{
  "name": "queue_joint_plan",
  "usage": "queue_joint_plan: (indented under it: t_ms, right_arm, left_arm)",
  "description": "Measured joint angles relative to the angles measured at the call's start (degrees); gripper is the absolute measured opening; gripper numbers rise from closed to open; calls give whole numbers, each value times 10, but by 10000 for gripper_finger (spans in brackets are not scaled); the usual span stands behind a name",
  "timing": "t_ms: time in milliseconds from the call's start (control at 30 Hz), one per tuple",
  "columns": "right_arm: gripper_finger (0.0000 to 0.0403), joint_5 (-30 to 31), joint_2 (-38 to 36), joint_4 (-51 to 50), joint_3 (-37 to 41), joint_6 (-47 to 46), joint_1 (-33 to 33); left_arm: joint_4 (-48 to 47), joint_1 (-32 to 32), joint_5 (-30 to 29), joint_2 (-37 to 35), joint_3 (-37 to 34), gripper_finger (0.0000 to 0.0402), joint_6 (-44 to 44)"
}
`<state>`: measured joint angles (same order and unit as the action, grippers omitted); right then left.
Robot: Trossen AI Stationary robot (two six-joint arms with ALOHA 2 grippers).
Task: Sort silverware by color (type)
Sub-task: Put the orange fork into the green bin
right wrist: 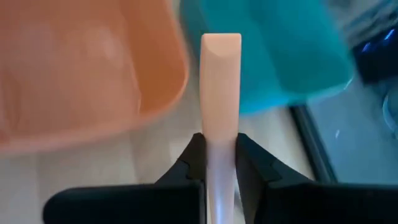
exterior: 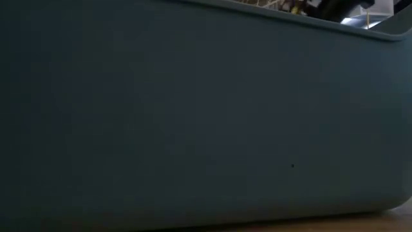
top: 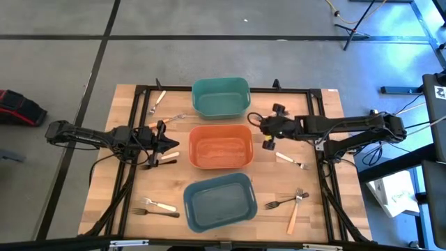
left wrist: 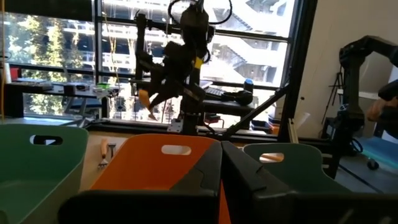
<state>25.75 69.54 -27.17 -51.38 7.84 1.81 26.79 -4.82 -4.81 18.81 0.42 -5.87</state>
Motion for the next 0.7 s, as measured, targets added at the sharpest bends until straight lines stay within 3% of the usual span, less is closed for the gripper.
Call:
queue_joint_plan:
  t_ms: [333, 700]
  right_arm:
    - [37, -71, 31, 246, -2, 74, 98]
    - [37, -157, 139, 492, -2, 77, 198]
  left_arm:
    - [12, 0, -1, 0, 0, 2, 2]
    - [13, 0, -4, 0, 0, 2, 3]
